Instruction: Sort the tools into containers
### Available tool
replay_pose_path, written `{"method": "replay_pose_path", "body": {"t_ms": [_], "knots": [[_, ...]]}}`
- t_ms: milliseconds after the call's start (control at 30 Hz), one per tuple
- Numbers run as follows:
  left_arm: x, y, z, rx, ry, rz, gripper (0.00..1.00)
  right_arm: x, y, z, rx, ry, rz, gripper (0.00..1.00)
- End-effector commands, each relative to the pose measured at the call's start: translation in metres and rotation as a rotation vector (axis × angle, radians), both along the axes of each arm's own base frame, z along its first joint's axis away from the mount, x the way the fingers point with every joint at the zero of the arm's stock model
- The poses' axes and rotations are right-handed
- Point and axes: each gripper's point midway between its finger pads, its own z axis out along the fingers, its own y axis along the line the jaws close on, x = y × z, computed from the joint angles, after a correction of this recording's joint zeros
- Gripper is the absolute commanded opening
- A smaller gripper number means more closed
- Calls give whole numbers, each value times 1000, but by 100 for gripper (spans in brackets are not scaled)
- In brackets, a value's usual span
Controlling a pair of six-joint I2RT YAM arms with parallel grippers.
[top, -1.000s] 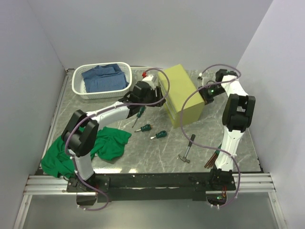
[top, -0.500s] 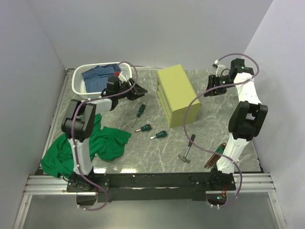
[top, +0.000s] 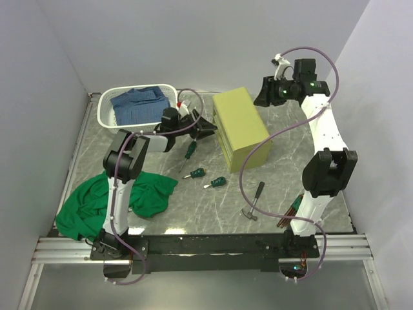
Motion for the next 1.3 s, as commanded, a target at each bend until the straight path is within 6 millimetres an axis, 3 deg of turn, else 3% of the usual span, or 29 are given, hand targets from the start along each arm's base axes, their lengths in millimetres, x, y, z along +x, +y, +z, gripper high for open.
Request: {"method": "replay_pose_path", "body": {"t_ms": [0,200,367,400,600,700,733,767,833,967,1133,1167,1200,1267], "knots": [[-7,-30,1,-4,-35,-44,53,-4,20,14,44,-22,17,57],[-12,-36,-20,-8,18,-24,51,-7,39,19,64,-28,72,57],[-8,-46,-22,-52,-2,-38,50,-12,48,7,57,-5,97,57],[-9,-48,-32,-30,15,-47,50,-13,49,4,59,4,100,57],[-18,-56,-35,-49,13,-53,47,-13,51,-11,22,36,97,57],[-20,-61,-31,-62,-4,-70,32,-15,47,-28,-17,66,92,57],[-21,-61,-27,-72,-16,-71,15,-16,46,-31,-24,73,88,57],[-21,-61,-23,-79,-22,-70,9,-18,46,-39,-31,93,91,57],[-21,-56,-23,-70,-3,-58,1,-20,45,-46,-38,112,94,57],[-21,-33,-8,-56,1,-35,1,-24,43,-61,-53,149,90,57],[-26,8,-18,21,23,-21,1,-23,39,-76,-93,166,83,58],[-26,14,-13,29,14,-8,1,-23,37,-78,-98,171,79,58],[-29,23,-23,57,32,7,1,-22,37,-80,-105,172,74,58],[-33,28,-21,73,18,3,1,-20,35,-83,-110,174,74,58]]}}
